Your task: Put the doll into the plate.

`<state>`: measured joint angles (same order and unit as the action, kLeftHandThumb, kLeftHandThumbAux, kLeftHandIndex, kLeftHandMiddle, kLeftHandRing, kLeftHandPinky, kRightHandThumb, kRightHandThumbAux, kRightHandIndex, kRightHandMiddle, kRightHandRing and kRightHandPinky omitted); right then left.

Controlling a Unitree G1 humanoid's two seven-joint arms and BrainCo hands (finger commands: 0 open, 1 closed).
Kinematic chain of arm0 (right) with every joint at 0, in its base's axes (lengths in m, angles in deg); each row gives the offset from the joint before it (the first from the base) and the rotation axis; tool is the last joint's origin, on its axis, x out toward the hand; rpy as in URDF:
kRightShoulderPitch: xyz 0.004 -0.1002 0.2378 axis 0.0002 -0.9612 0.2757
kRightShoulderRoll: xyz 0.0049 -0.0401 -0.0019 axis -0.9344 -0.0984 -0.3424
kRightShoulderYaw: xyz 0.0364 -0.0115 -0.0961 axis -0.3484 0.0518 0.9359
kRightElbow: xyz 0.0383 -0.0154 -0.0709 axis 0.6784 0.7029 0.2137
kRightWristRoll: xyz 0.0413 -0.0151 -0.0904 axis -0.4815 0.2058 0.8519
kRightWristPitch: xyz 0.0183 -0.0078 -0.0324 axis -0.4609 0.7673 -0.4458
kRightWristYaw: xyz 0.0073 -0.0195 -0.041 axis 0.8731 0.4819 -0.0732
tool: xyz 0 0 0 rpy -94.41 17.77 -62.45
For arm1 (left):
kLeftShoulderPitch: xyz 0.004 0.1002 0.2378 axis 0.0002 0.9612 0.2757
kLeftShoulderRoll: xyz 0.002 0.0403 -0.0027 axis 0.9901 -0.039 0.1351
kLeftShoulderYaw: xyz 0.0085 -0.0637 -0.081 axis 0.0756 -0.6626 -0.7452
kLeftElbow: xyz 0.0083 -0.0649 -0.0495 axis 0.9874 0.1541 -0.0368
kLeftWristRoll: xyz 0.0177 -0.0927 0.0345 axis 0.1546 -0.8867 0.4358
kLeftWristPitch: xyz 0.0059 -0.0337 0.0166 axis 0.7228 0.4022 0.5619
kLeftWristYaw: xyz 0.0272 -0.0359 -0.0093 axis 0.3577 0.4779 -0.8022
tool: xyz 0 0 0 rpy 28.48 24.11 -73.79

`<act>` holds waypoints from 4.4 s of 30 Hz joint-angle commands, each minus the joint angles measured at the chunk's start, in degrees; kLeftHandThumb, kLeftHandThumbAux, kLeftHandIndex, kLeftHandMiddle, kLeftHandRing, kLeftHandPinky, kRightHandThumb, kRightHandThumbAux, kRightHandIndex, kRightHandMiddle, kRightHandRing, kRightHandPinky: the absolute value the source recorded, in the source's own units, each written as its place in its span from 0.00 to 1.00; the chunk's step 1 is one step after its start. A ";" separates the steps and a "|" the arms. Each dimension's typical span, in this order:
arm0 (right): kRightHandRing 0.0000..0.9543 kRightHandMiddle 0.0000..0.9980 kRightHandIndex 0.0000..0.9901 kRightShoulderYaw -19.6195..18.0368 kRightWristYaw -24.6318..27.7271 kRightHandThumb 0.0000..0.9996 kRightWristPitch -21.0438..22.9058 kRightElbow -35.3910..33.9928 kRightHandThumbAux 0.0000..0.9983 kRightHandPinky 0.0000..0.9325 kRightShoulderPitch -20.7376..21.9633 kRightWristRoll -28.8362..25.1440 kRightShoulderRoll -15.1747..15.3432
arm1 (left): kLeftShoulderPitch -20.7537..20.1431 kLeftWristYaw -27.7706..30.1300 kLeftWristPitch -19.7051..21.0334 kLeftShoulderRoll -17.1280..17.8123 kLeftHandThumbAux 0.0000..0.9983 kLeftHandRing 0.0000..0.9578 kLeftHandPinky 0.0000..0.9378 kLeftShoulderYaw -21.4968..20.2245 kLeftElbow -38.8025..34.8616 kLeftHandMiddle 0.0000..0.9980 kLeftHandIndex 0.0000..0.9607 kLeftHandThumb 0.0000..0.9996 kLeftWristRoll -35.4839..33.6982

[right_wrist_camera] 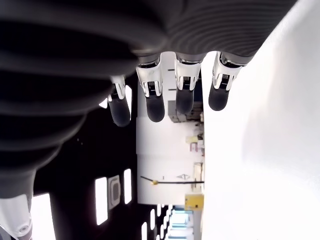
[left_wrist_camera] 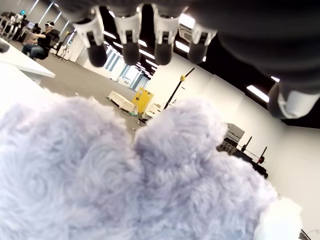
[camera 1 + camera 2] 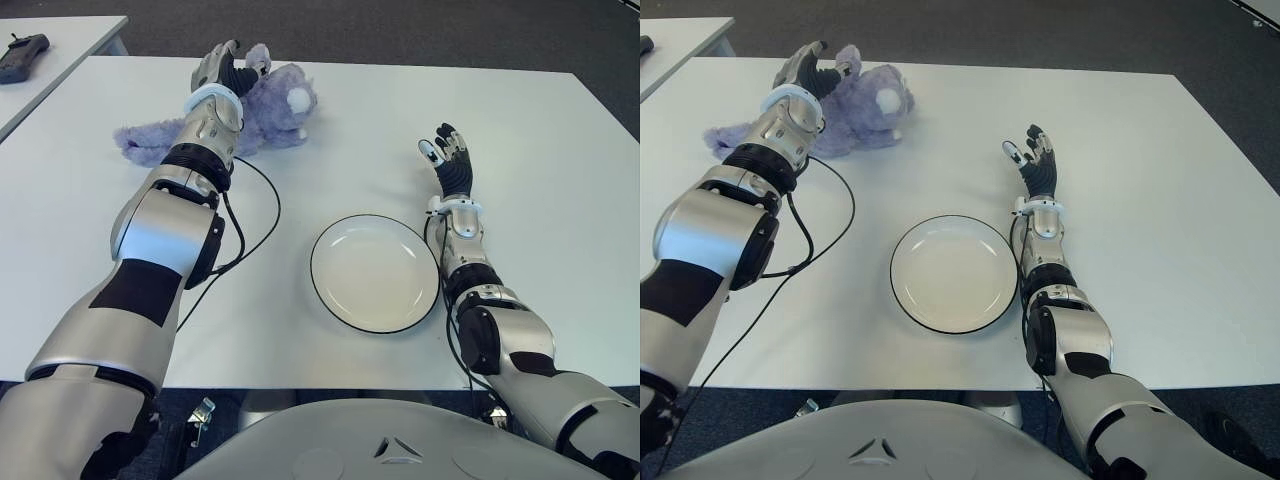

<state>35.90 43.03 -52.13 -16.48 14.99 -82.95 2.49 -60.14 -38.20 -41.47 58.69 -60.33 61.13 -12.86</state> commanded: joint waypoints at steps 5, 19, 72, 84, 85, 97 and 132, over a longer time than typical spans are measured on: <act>0.06 0.10 0.11 -1.73 0.30 0.00 2.93 14.12 0.59 0.00 -21.04 -1.44 -3.57 | 4.95 2.59 1.18 1.02 0.29 0.00 0.06 0.00 2.39 0.00 0.00 0.33 0.63; 0.07 0.12 0.14 -2.01 -0.30 0.00 2.38 14.04 0.61 0.00 -20.91 -1.65 -3.93 | 4.98 2.85 1.78 0.97 0.30 0.06 0.16 -0.03 2.44 0.04 0.05 0.34 0.65; 0.05 0.10 0.10 -2.33 0.11 0.00 2.57 14.12 0.62 0.00 -20.78 -1.22 -3.55 | 11.50 9.45 1.39 0.16 0.60 0.51 0.64 4.79 2.92 0.42 0.59 0.54 2.93; 0.06 0.10 0.08 -2.18 0.00 0.00 2.57 14.09 0.63 0.00 -20.89 -1.04 -3.39 | 11.15 9.48 -0.38 0.13 0.70 0.63 0.59 4.89 2.50 0.58 0.46 0.72 2.08; 0.06 0.10 0.08 -2.27 0.13 0.00 2.59 14.08 0.63 0.00 -20.88 -1.15 -3.40 | 11.00 9.51 -0.73 0.30 0.70 0.62 0.58 5.19 2.44 0.57 0.46 0.72 2.31; 0.05 0.09 0.07 -3.36 0.99 0.00 2.65 14.05 0.64 0.00 -20.59 -2.21 -3.73 | 11.61 10.90 -3.23 0.05 0.70 0.59 0.65 5.21 2.19 0.53 0.45 0.72 1.22; 0.04 0.08 0.07 -3.32 0.68 0.00 1.78 13.96 0.64 0.00 -20.92 -1.78 -4.26 | 21.31 9.80 -13.62 -4.59 0.69 0.83 0.93 11.61 -1.82 0.75 0.46 0.72 3.42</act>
<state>34.33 44.01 -52.32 -15.62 14.81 -82.80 3.68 -50.87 -33.86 -53.45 59.06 -53.06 57.02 -12.52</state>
